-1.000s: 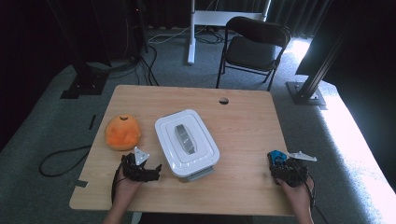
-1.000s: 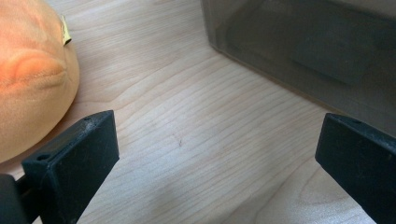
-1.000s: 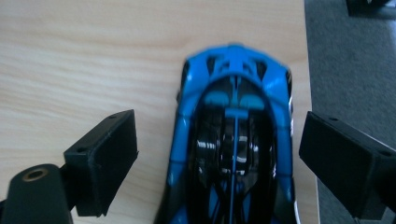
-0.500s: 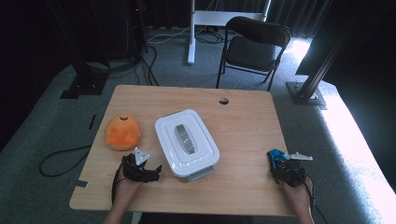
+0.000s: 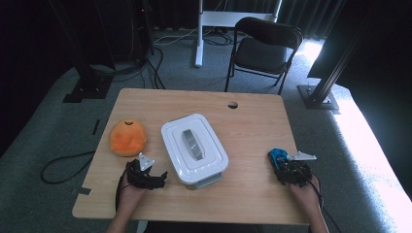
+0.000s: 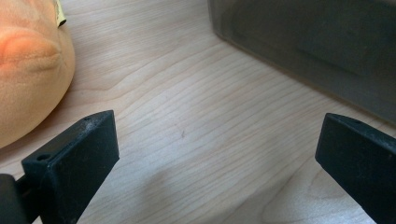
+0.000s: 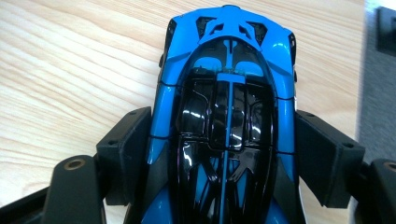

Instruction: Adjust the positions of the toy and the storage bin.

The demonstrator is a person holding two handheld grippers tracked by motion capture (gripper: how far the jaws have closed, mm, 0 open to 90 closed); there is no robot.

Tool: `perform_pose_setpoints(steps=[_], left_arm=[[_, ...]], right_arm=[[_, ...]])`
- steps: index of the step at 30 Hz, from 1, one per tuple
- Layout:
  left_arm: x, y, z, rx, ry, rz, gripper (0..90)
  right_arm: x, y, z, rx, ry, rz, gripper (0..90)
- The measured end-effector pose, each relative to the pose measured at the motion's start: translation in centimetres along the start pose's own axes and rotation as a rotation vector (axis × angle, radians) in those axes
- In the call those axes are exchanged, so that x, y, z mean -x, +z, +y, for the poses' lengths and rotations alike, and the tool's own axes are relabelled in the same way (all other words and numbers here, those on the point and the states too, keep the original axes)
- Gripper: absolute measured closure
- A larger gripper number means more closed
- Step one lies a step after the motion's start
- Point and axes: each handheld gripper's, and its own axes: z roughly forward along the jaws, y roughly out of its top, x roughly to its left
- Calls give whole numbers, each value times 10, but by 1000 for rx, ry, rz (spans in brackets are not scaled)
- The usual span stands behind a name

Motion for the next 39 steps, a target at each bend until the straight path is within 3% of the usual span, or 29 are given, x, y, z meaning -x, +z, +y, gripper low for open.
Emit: perform_pose_setpoints(steps=[9, 15, 19, 21, 22, 28, 33, 39], left_arm=[[-2, -1, -1, -1, -2, 7, 0], [-3, -2, -2, -2, -4, 1, 0], [-4, -3, -2, -3, 0, 0, 1], [-5, -4, -2, -1, -1, -3, 1], [-7, -5, -3, -3, -7, -10, 0], [-11, -10, -8, -2, -15, -38, 0], [-16, -14, -13, -1, -23, -51, 1], [-22, -21, -22, 15, 2, -89, 1]], right_arm=[[-2, 6, 7, 0, -57, 85, 248], [-3, 15, 3, -38, -85, 75, 247], [5, 15, -2, -9, -55, 137, 213], [7, 13, -3, -1, -54, 135, 164], [9, 6, -2, 19, -57, 134, 125], [10, -23, 3, 186, -3, 61, 124], [-6, -40, 5, 270, -8, 94, 125], [-35, -44, 2, 306, -54, 197, 131]])
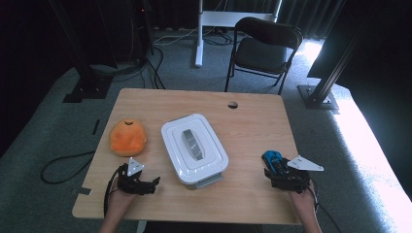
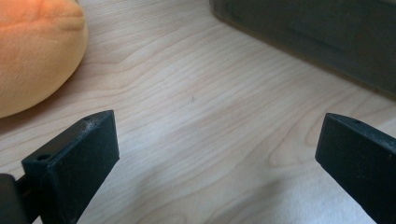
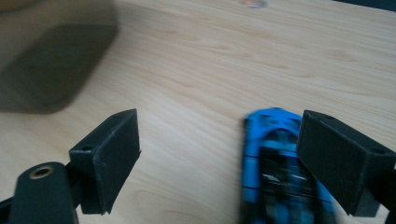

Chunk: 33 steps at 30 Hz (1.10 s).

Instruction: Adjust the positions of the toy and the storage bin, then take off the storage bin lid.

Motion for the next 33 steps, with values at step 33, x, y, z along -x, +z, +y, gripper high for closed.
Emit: perform_pose_setpoints(steps=[33], left_arm=[[-40, -22, -39, -68, -64, 37, 1]], right_arm=[[-29, 2, 27, -48, 34, 82, 108]])
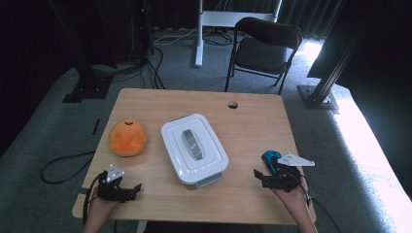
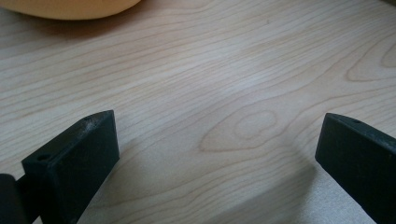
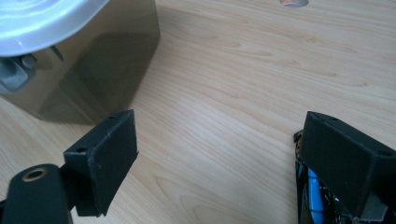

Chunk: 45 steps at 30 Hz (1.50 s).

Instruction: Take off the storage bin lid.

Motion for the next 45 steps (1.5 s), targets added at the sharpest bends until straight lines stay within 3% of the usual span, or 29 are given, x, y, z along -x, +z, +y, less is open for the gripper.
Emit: perform_pose_setpoints(steps=[13, 19, 28, 45], left_arm=[[0, 1, 4, 2, -7, 4, 1], [3, 7, 8, -13, -3, 8, 1], [5, 12, 11, -20, 14, 8, 1], [10, 15, 15, -22, 17, 9, 1]], right_arm=[[-8, -4, 28, 16, -2, 6, 111], [-12, -6, 39, 60, 24, 21, 123], [-20, -8, 64, 72, -4, 30, 122], [-52, 0, 104, 96, -43, 79, 115]])
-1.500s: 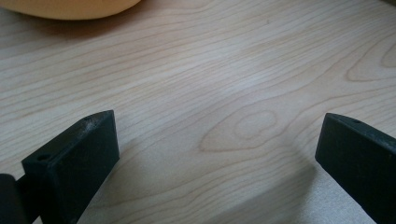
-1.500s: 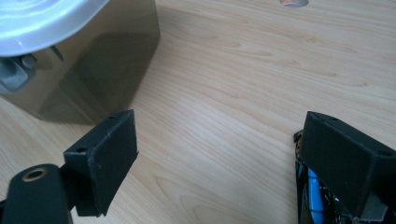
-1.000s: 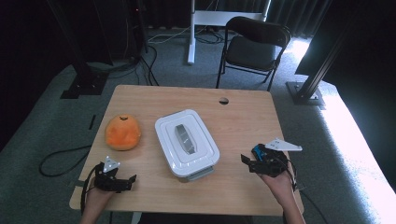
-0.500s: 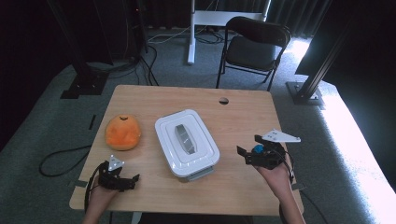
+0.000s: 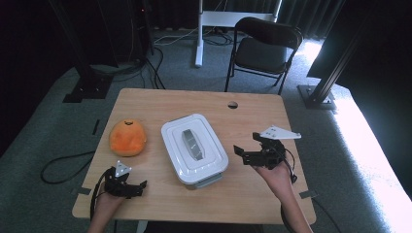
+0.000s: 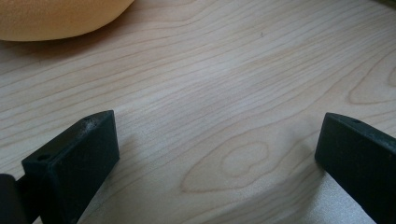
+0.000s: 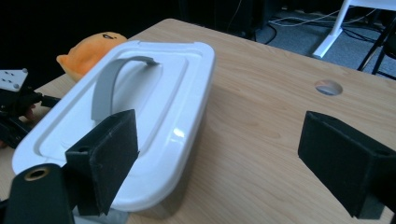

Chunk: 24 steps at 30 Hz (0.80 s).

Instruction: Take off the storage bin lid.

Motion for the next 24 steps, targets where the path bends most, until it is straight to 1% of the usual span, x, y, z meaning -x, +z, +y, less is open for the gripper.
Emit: perform_pose_setpoints(steps=[1, 2, 6, 9, 10, 12, 13, 15, 16, 19, 21, 22, 23, 24], left_arm=[[0, 0, 0, 0, 0, 0, 1], [0, 0, 0, 0, -1, 0, 1], [0, 0, 0, 1, -3, 2, 1], [0, 0, 0, 0, -3, 2, 1], [0, 0, 0, 0, -3, 2, 1], [0, 0, 0, 0, -3, 2, 1], [0, 0, 0, 0, -3, 2, 1], [0, 0, 0, 0, -3, 2, 1], [0, 0, 0, 0, -3, 2, 1], [0, 0, 0, 0, -2, 3, 1], [0, 0, 0, 0, -2, 3, 1], [0, 0, 0, 0, -2, 3, 1], [0, 0, 0, 0, -2, 3, 1], [0, 0, 0, 0, -2, 3, 1]], right_arm=[[0, 0, 0, 0, 0, 0, 115], [-4, 3, 4, 1, 0, -1, 116], [-10, 7, 8, 6, -3, 3, 116], [-19, 15, 15, -7, -9, 14, 116], [-19, 15, 15, -7, -9, 14, 116], [-26, 21, 20, -10, -6, 21, 116], [-26, 21, 20, -10, -6, 21, 116], [-30, 26, 23, -14, -10, 29, 116], [-33, 29, 24, -16, -14, 25, 115], [-39, 40, 27, -30, -14, 45, 115], [-43, 46, 29, -37, -27, 38, 115], [-45, 48, 30, -43, -26, 49, 115], [-45, 48, 30, -43, -26, 49, 115], [-49, 53, 32, -44, -29, 52, 115]])
